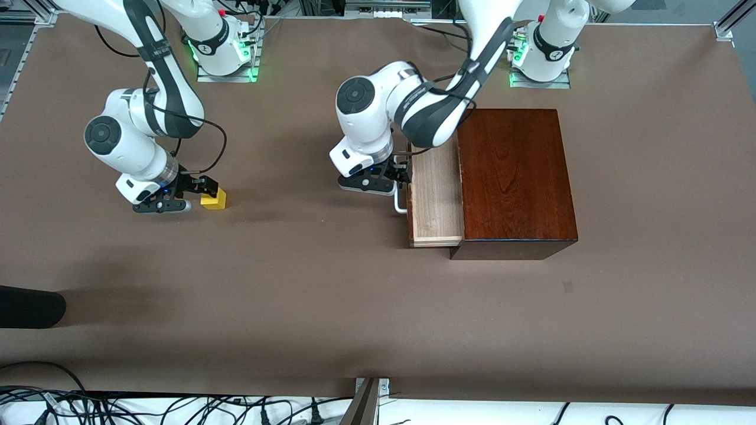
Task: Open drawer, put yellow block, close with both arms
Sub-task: 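Pull the drawer open with the left gripper while the right gripper reaches the cube, then grasp the yellow cube with the right gripper while the left gripper withdraws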
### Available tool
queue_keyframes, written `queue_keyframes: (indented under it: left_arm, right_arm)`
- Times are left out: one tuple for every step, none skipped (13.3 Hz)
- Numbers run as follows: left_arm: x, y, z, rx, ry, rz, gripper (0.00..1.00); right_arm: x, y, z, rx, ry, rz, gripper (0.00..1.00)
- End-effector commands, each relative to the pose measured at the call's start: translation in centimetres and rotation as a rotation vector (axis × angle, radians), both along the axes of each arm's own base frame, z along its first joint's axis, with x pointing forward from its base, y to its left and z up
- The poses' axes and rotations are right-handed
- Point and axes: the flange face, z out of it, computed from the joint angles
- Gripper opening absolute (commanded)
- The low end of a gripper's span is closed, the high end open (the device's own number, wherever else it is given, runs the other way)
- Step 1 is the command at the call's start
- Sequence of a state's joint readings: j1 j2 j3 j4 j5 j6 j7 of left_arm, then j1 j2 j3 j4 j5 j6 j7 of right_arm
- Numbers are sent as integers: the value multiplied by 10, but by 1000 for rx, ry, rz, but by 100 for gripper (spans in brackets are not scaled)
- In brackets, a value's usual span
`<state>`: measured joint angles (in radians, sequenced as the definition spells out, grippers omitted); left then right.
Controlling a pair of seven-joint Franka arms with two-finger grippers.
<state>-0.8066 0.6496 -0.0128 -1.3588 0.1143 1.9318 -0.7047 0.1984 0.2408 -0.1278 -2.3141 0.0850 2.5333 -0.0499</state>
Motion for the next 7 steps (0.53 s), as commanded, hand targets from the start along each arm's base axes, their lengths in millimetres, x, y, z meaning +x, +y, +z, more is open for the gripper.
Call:
queue_keyframes:
  left_arm:
    - [1,14,25,21,23,13,100]
    - [1,16,24,33,30,14,100]
    - [3,21,29,46,32,21,100]
    - [9,30,43,53,17,27,100]
    - [20,46,63,49,-6,48,100]
    - [32,69,82,52,2,50,100]
    - [41,93,94,74,36,12,100]
  right_arm:
    - [-7,3,-16,7,-30,-14,100]
    - [-9,5,-22,6,-30,-11,100]
    - [-8,6,-23,6,-33,-11,100]
    - [-9,6,-28,10,-38,-21,100]
    - [-9,10,-31,19,-39,-29,100]
    - [-9,14,-33,21,-49,-24,100]
    - [-8,14,-37,19,-51,-22,100]
